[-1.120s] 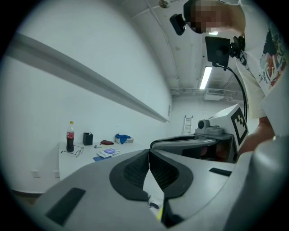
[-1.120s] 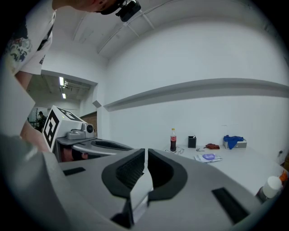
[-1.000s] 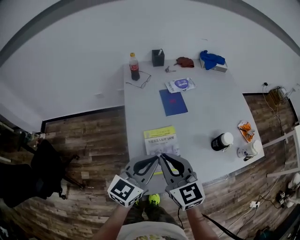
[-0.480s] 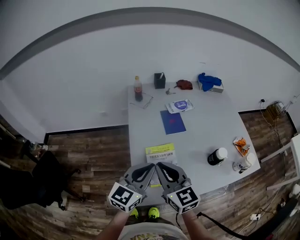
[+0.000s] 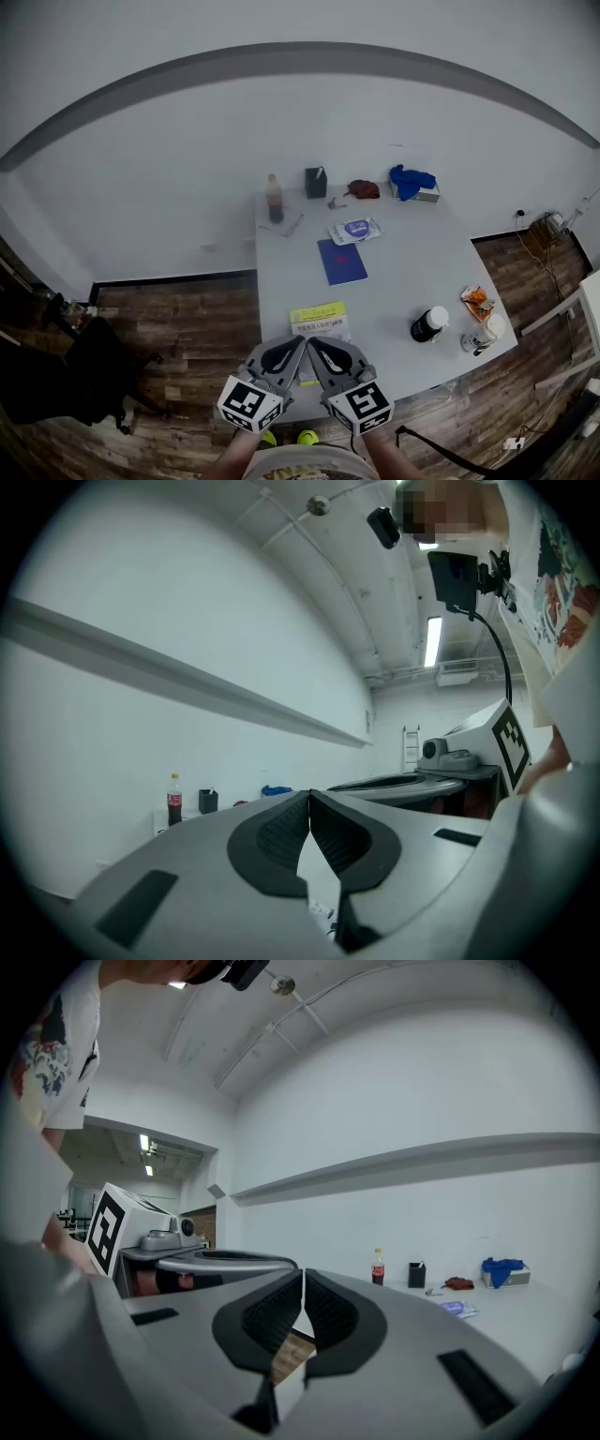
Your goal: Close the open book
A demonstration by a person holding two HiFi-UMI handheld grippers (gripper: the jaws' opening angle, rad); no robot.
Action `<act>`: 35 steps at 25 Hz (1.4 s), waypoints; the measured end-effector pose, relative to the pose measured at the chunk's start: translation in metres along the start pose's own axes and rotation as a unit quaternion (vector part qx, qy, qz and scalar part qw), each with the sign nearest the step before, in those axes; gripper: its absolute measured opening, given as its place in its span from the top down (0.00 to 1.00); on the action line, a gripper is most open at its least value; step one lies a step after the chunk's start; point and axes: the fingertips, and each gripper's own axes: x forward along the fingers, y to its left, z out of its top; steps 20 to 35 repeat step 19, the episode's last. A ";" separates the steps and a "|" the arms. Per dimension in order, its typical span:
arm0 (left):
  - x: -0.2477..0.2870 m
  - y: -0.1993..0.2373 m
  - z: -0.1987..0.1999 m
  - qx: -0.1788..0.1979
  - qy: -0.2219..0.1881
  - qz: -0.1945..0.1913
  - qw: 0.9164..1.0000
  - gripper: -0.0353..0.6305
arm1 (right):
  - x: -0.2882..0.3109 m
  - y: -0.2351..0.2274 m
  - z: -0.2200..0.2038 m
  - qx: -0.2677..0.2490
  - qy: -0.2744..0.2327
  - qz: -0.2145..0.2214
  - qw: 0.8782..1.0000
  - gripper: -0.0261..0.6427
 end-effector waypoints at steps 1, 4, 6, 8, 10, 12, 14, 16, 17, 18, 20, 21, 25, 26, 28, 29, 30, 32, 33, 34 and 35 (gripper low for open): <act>-0.001 -0.002 0.000 0.000 -0.002 0.004 1.000 0.93 | -0.002 0.001 0.000 0.001 -0.001 0.000 1.000 0.93; -0.005 -0.007 0.001 -0.003 -0.008 0.012 1.000 0.93 | -0.008 0.004 0.001 0.002 -0.005 0.003 1.000 0.93; -0.006 -0.010 0.000 -0.002 -0.009 0.014 1.000 0.93 | -0.011 0.005 0.000 0.003 -0.007 0.005 1.000 0.93; -0.007 -0.015 -0.001 -0.001 -0.009 0.014 1.000 0.93 | -0.015 0.005 -0.001 0.004 -0.008 0.004 1.000 0.93; -0.007 -0.019 -0.003 -0.002 -0.007 0.014 1.000 0.93 | -0.020 0.005 -0.003 0.005 -0.008 0.004 1.000 0.93; -0.007 -0.024 -0.004 -0.002 -0.005 0.013 1.000 0.93 | -0.024 0.005 -0.005 0.007 -0.008 0.004 1.000 0.93; -0.005 -0.028 -0.005 -0.002 -0.004 0.011 1.000 0.93 | -0.028 0.002 -0.005 0.008 -0.009 0.002 1.000 0.93; -0.003 -0.033 -0.006 -0.004 -0.004 0.009 1.000 0.93 | -0.032 -0.001 -0.005 0.009 -0.010 -0.001 1.000 0.93; -0.002 -0.035 -0.007 -0.005 -0.004 0.008 1.000 0.93 | -0.034 -0.002 -0.005 0.009 -0.011 -0.002 1.000 0.93; -0.002 -0.037 -0.008 -0.006 -0.003 0.008 1.000 0.93 | -0.036 -0.003 -0.005 0.010 -0.012 -0.003 1.000 0.93; -0.001 -0.040 -0.008 -0.007 -0.002 0.007 1.000 0.93 | -0.038 -0.003 -0.005 0.010 -0.013 -0.004 1.000 0.93; -0.001 -0.040 -0.008 -0.007 -0.002 0.007 1.000 0.93 | -0.038 -0.003 -0.005 0.010 -0.013 -0.004 1.000 0.93; -0.001 -0.040 -0.008 -0.007 -0.002 0.007 1.000 0.93 | -0.038 -0.003 -0.005 0.010 -0.013 -0.004 1.000 0.93; -0.001 -0.040 -0.008 -0.007 -0.002 0.007 1.000 0.93 | -0.038 -0.003 -0.005 0.010 -0.013 -0.004 1.000 0.93; -0.001 -0.040 -0.008 -0.007 -0.002 0.007 1.000 0.93 | -0.038 -0.003 -0.005 0.010 -0.013 -0.004 1.000 0.93; -0.001 -0.040 -0.008 -0.007 -0.002 0.007 1.000 0.93 | -0.038 -0.003 -0.005 0.010 -0.013 -0.004 1.000 0.93; -0.001 -0.040 -0.008 -0.007 -0.002 0.007 1.000 0.93 | -0.038 -0.003 -0.005 0.010 -0.013 -0.004 1.000 0.93; -0.001 -0.040 -0.008 -0.007 -0.002 0.007 1.000 0.93 | -0.038 -0.003 -0.005 0.010 -0.013 -0.004 1.000 0.93; -0.001 -0.040 -0.008 -0.007 -0.002 0.007 1.000 0.93 | -0.038 -0.003 -0.005 0.010 -0.013 -0.004 1.000 0.93; -0.001 -0.040 -0.008 -0.007 -0.002 0.007 1.000 0.93 | -0.038 -0.003 -0.005 0.010 -0.013 -0.004 1.000 0.93; -0.001 -0.040 -0.008 -0.007 -0.002 0.007 1.000 0.93 | -0.038 -0.003 -0.005 0.010 -0.013 -0.004 1.000 0.93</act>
